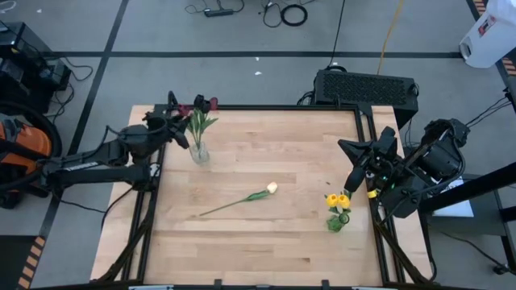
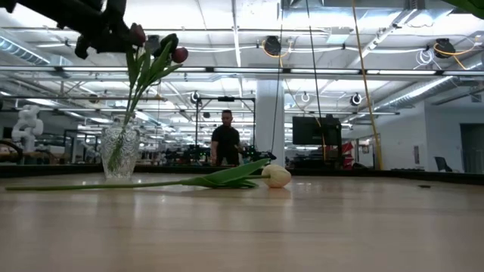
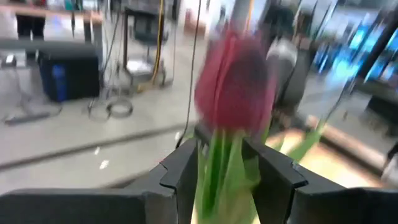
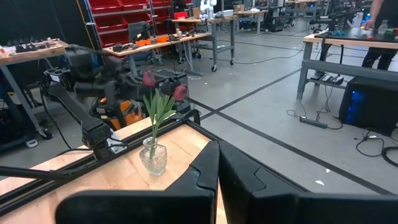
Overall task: Sort flowers into vase by color
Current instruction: Put the red flower into the transparent vase
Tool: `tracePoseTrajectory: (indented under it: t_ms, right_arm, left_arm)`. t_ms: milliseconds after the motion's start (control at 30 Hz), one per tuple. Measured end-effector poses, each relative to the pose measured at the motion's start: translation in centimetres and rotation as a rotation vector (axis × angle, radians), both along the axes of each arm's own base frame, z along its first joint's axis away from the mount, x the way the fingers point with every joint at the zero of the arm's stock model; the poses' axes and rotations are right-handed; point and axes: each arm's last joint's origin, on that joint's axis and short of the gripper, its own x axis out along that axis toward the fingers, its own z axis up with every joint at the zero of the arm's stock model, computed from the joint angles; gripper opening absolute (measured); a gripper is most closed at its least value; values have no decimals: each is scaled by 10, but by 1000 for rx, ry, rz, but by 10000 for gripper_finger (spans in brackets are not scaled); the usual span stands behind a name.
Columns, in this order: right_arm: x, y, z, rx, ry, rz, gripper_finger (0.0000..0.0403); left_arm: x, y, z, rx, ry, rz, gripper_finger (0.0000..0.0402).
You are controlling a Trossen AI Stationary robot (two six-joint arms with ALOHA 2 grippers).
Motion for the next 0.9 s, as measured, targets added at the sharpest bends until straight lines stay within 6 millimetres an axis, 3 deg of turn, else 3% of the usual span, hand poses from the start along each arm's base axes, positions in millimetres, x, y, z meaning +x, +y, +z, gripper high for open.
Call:
tracePoseTrajectory:
  t_ms: [300, 667, 900]
  right_arm:
    - [0, 0, 0, 5, -4, -1, 4]
    - [1, 1, 2, 24, -31, -6, 4]
    - [2, 1, 2, 44, -48, -7, 4]
  left_arm:
    - [-2, -2, -16, -134, 77, -27, 132]
    - [-8, -6, 13, -128, 46, -132, 132]
    - [-19, -9, 13, -225, 163, -148, 132]
